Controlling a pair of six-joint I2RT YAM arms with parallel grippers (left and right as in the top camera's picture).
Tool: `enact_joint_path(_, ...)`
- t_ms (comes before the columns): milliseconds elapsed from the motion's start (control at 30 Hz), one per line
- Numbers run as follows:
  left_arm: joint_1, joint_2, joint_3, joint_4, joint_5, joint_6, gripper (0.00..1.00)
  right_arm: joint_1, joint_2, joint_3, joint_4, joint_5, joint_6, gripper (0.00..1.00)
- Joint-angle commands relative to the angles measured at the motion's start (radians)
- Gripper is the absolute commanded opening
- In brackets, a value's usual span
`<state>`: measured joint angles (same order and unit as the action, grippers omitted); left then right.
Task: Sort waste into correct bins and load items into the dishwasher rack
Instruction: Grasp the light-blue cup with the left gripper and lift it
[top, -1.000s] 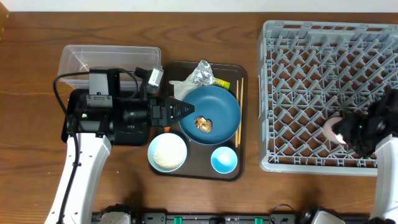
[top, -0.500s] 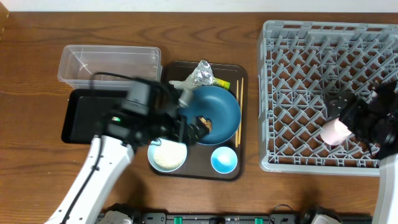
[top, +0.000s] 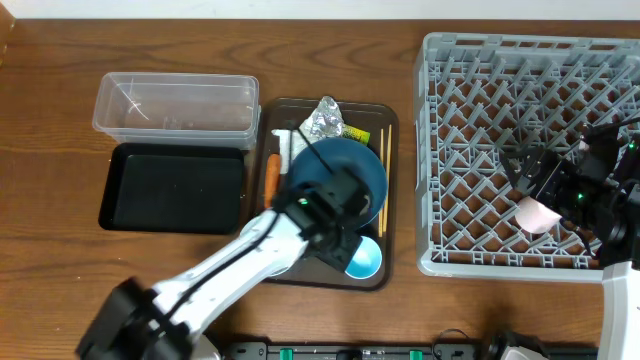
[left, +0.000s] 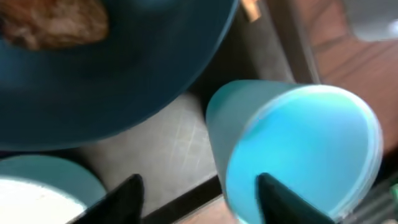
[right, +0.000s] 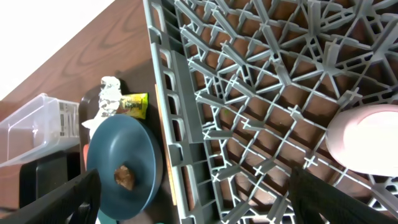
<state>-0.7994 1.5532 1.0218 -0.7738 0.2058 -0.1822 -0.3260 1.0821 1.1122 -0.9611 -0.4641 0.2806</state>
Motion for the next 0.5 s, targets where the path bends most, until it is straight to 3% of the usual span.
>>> enact_joint_path(0, -0.012, 0.027, 0.017, 0.003, -0.034, -0.007, 0.33, 0.015, 0.0, 0.012, -0.003, -0.015, -0.012, 0.88)
enact_joint_path(167, -0.009, 0.006, 0.03, 0.0, -0.035, -0.006, 0.06, 0.015, 0.0, 0.012, -0.003, -0.015, -0.012, 0.88)
enact_joint_path(333, 0.001, -0.065, 0.087, -0.058, -0.031, -0.005, 0.06, 0.015, 0.0, 0.012, -0.005, -0.015, -0.012, 0.88)
enact_joint_path(467, 0.085, -0.175, 0.16, -0.101, -0.009, -0.004, 0.06, 0.021, 0.0, 0.011, -0.02, -0.024, -0.032, 0.89)
